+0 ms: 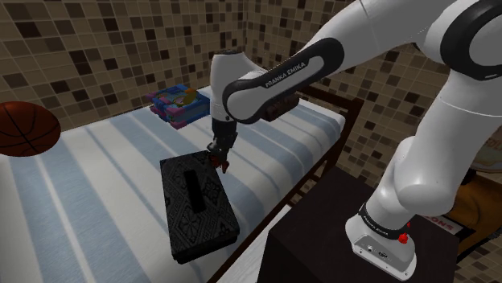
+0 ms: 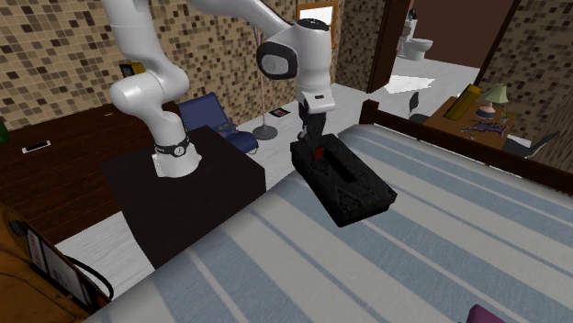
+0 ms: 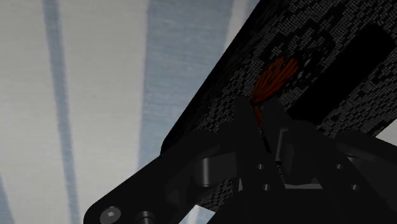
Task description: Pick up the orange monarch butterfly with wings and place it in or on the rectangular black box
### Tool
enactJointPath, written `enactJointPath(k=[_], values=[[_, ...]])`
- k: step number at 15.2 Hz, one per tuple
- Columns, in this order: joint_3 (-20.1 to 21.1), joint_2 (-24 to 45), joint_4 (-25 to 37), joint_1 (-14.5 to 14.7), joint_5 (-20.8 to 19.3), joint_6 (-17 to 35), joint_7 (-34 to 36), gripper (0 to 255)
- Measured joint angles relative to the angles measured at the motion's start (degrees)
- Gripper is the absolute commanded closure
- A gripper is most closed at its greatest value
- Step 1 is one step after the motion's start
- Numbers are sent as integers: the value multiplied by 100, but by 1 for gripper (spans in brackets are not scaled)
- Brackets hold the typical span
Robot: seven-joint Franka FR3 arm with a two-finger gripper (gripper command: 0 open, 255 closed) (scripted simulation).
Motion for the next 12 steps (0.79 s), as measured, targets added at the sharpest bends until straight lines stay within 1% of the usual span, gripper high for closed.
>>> enactJointPath(k=[5, 7, 9, 12], values=[[192, 810, 979, 335, -336, -155, 715, 255], [241, 1160, 1473, 504, -484, -302, 996, 255], [251, 1341, 1645, 579, -554, -294, 1112, 255], [240, 1492, 1623, 615, -607, -127, 1164, 255]])
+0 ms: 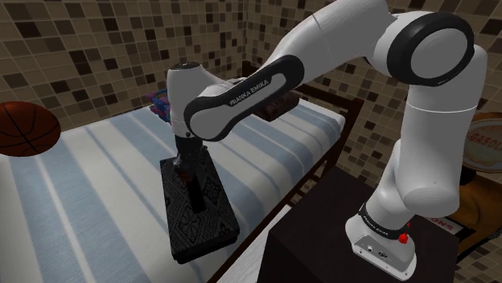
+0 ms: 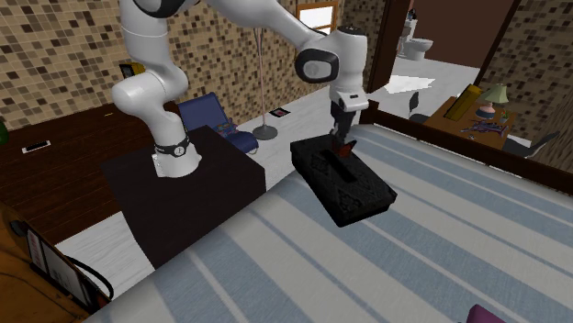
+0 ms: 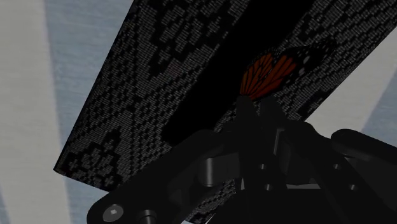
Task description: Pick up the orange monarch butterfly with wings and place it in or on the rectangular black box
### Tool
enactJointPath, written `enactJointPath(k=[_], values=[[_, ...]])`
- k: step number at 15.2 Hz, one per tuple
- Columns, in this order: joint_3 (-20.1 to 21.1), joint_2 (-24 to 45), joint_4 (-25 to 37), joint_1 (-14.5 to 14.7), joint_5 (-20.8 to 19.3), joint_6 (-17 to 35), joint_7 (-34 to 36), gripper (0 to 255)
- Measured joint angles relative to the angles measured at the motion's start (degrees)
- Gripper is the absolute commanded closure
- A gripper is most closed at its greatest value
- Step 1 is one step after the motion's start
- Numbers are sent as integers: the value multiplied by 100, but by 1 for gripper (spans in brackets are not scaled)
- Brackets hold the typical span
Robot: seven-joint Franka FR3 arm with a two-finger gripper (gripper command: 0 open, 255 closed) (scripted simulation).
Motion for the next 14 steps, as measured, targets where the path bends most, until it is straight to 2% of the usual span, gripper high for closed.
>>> enactJointPath(k=[8, 14], values=[[-50, 321, -180, 47, -113, 519, 60, 255], [-69, 401, -166, 53, -142, 607, 64, 255]])
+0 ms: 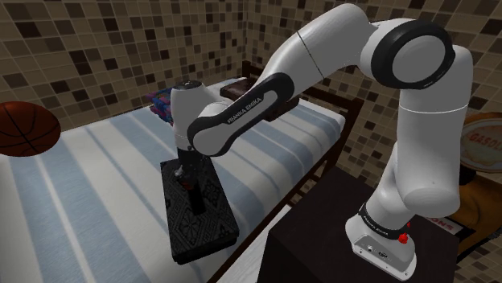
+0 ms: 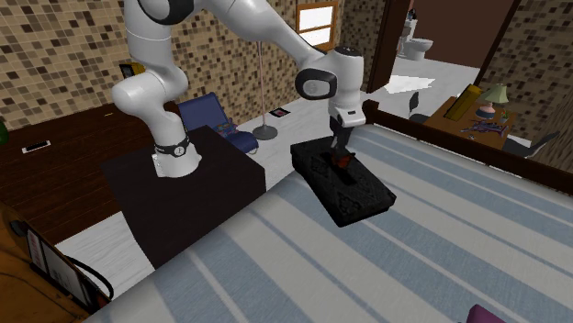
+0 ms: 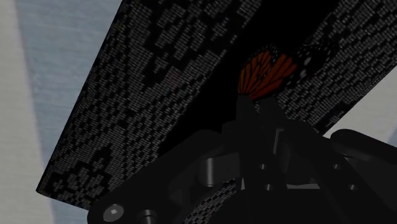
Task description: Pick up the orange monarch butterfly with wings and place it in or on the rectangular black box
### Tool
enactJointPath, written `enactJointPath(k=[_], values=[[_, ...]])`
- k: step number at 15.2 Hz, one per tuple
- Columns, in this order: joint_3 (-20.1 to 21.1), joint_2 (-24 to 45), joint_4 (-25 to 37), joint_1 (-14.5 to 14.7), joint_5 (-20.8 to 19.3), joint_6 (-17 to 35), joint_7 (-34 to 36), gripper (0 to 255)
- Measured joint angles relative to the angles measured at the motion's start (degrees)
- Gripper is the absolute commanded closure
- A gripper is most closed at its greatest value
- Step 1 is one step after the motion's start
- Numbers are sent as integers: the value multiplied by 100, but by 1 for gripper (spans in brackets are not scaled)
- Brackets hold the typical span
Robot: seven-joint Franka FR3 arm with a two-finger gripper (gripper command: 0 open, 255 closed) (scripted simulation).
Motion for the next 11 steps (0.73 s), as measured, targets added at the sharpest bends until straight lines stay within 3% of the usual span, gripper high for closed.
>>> enactJointPath(k=[1, 2, 8, 11], values=[[0, -4, -3, -1, 1, 2, -1, 255], [0, -10, -15, -3, 2, 11, -1, 0], [9, 4, -59, 6, 8, 16, 2, 0], [47, -265, 7, -50, 98, -312, -61, 0]])
